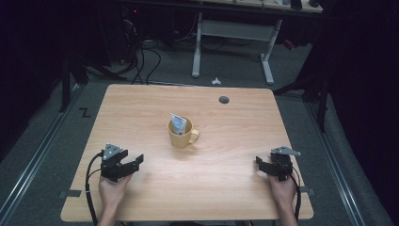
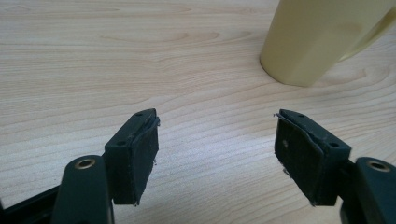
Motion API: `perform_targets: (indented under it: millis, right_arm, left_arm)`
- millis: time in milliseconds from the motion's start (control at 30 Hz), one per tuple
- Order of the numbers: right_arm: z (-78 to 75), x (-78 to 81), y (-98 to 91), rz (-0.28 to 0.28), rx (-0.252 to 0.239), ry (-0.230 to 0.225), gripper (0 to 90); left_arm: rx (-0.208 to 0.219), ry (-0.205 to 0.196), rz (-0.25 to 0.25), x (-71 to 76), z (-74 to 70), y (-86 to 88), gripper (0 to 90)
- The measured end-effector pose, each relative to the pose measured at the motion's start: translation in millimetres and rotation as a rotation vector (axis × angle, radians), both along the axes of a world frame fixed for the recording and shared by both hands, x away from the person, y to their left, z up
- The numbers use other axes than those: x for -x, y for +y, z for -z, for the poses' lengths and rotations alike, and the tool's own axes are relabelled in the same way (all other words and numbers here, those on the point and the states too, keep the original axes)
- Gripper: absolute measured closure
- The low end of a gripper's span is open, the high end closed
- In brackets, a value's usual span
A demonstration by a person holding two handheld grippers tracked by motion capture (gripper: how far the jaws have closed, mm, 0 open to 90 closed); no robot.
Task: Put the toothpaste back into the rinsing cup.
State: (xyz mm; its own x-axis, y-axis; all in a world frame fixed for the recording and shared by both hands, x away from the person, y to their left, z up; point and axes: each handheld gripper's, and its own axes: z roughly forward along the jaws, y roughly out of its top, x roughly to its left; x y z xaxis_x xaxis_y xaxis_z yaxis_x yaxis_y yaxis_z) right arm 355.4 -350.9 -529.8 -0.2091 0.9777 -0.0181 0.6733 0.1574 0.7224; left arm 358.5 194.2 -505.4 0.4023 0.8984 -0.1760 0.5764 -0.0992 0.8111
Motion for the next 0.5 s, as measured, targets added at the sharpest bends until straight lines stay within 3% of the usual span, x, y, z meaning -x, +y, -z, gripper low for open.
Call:
perform_targets:
  millis: [233,367,500]
  right_arm:
    - [0.0,0.0,0.0,0.000,0.000,0.000,31.6]
    - [0.1,0.0,0.0,-0.001,0.001,-0.001,31.6]
    - [0.0,0.0,0.0,-0.001,0.001,-0.001,31.6]
  left_arm:
    - [-0.034,0.007,-0.007,-2.1,7.4,-5.4,30.9]
    - [-0.090,0.003,-0.007,-1.5,11.6,-11.2,30.9]
    - [-0.094,0.008,-0.007,-2.1,15.1,-14.0,30.8]
